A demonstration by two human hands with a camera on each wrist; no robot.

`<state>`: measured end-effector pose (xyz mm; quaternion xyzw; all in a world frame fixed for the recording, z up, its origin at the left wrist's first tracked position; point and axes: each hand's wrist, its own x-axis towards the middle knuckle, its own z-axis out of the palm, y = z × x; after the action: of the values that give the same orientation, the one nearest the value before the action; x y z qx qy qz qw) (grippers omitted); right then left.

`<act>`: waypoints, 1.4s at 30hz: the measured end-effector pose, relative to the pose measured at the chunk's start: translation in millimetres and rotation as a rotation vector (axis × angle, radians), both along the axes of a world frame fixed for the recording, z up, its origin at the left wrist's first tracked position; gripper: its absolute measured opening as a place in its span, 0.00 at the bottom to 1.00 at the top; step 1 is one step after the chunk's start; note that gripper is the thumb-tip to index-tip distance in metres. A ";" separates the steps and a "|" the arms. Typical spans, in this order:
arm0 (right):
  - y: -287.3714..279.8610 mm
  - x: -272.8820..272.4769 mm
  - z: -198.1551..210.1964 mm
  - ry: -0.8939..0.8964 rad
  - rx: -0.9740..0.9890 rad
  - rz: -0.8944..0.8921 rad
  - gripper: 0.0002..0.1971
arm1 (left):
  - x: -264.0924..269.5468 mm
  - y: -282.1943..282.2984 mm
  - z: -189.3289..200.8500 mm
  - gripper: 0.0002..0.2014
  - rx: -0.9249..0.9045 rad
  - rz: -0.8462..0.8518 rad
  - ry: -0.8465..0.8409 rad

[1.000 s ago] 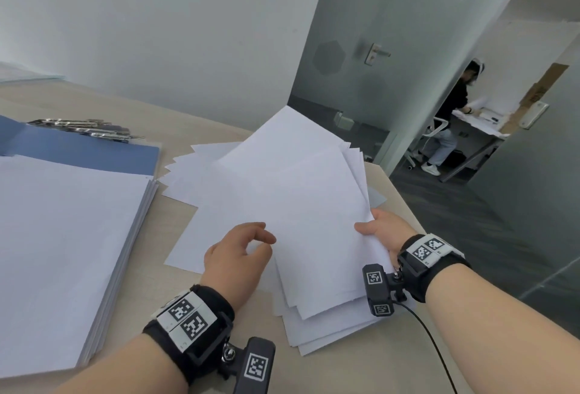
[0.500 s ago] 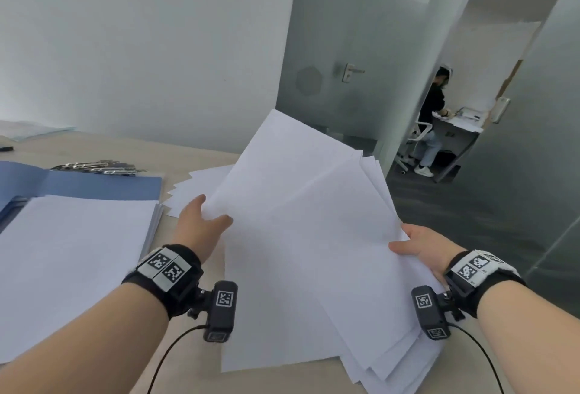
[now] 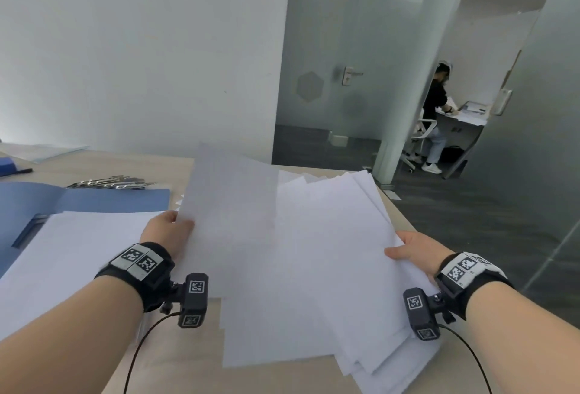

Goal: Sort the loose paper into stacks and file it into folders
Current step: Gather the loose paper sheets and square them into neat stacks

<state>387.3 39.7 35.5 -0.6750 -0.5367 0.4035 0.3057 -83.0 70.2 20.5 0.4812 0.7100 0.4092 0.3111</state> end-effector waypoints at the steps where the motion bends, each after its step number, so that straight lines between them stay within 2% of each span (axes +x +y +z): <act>1: -0.9 0.5 -0.8 -0.022 0.012 -0.026 0.07 | -6.1 0.1 -1.1 0.08 0.000 0.025 0.003; 3: -1.7 4.1 -4.6 -0.053 0.038 -0.073 0.05 | -17.3 2.2 -3.3 0.09 0.011 0.063 0.018; 9: -1.4 23.6 -15.4 -0.102 0.072 -0.162 0.09 | -37.8 4.1 15.2 0.10 0.098 0.148 0.026; 15: -4.1 29.5 -16.3 -0.090 0.099 -0.224 0.11 | -40.5 4.8 37.9 0.09 0.179 0.169 -0.215; 18: -5.0 25.4 -15.5 -0.044 0.111 -0.238 0.10 | -34.9 13.3 28.9 0.11 0.141 0.096 -0.317; 21: -3.4 22.6 -17.4 -0.012 0.101 -0.214 0.08 | -14.2 14.3 16.6 0.14 0.030 -0.104 -0.363; 23: -2.6 20.1 -17.4 0.019 0.097 -0.183 0.07 | 5.5 8.1 14.2 0.16 -0.056 -0.272 -0.291; 24: -3.7 16.4 -14.9 0.030 0.098 -0.166 0.07 | 15.3 5.2 15.0 0.15 -0.086 -0.353 -0.194; 26: -5.4 9.7 -9.9 0.068 0.094 -0.141 0.09 | 32.8 2.9 17.5 0.10 -0.098 -0.460 0.038; 29: -5.0 4.2 -8.8 0.120 0.089 -0.118 0.12 | 55.2 8.1 17.9 0.02 -0.080 -0.556 0.281; 30: -4.4 2.9 -9.1 0.130 0.090 -0.115 0.13 | 61.9 9.0 18.2 0.02 -0.082 -0.573 0.355; 32: -4.4 0.7 -8.8 0.156 0.086 -0.105 0.13 | 73.3 11.0 16.8 0.09 -0.065 -0.600 0.496; 36: -4.0 -2.1 -9.1 0.168 0.094 -0.080 0.13 | 86.0 9.4 15.4 0.14 -0.071 -0.633 0.639; 42: -1.4 -2.5 -16.9 0.210 0.086 -0.084 0.13 | 90.3 7.6 6.6 0.08 -0.119 -0.681 0.674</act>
<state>384.7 38.3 18.6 -0.6373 -0.4895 0.4356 0.4055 7.3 77.7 27.1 0.7735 0.5956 0.0643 0.2068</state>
